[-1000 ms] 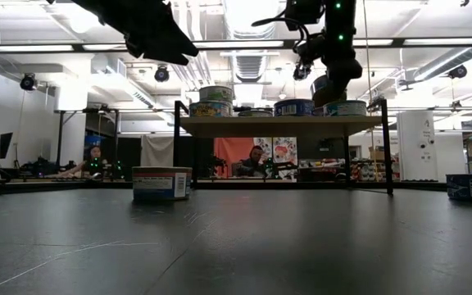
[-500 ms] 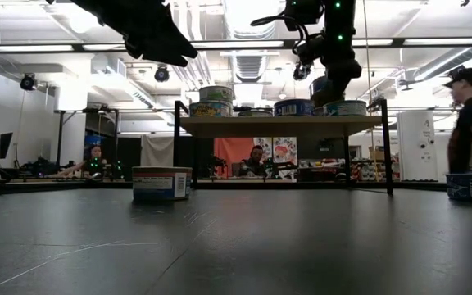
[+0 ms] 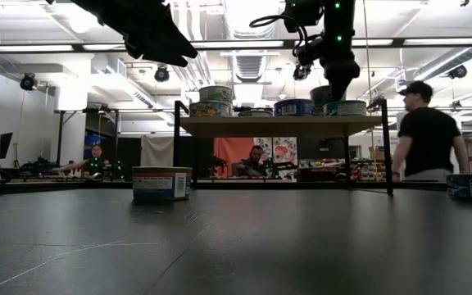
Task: Stack canned seafood by type on shelf
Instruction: Stack the blue pink tuna can on top of the blue pink tuna can on the shelf
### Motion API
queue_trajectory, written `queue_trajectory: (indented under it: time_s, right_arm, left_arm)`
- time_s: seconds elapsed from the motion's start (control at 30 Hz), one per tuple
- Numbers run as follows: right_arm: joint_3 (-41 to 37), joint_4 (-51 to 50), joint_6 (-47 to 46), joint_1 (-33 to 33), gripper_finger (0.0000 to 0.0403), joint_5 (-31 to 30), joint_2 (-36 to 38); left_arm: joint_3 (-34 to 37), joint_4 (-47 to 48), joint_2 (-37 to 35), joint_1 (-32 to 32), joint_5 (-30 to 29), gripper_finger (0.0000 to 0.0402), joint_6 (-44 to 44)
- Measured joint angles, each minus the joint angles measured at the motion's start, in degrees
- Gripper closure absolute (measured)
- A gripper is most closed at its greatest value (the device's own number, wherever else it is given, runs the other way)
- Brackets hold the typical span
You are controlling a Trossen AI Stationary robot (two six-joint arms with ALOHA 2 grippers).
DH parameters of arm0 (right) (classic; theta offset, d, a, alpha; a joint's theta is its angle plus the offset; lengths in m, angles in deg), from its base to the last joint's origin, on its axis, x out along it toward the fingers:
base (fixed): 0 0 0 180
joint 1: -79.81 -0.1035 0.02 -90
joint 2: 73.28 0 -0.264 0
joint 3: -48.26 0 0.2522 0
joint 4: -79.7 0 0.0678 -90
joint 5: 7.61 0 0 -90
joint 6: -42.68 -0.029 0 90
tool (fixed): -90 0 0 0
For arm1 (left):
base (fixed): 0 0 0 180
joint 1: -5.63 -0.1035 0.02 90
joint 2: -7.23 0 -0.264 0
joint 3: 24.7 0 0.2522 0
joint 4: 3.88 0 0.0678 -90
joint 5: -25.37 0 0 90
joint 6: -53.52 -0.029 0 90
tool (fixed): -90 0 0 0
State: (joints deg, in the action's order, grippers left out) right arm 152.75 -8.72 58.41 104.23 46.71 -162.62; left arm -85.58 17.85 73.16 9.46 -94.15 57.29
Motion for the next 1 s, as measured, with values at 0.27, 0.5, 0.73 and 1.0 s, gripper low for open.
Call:
queue_trajectory:
  time_s: [0.27, 0.5, 0.73, 1.0]
  right_arm:
    - [0.0, 0.0, -0.7, 0.0, 0.0151, -0.1, 0.0]
    - [0.0, -0.1, -1.4, 0.0, 0.0155, 0.4, 0.6]
    - [0.0, -0.1, -2.9, 0.0, 0.0142, 0.5, 1.7]
    - [0.0, -0.1, -5.1, 0.1, 0.0149, 0.4, 2.6]
  left_arm:
    - [0.0, 0.0, 0.0, 0.0, 0.0, 0.0078, 0.3]
    - [0.0, 0.6, 0.0, 0.0, 0.1, 0.0078, 1.1]
    - [0.0, 0.7, 0.0, 0.0, 0.1, 0.0078, 1.5]
    - [0.0, 0.7, 0.0, 0.0, 0.1, 0.0078, 2.1]
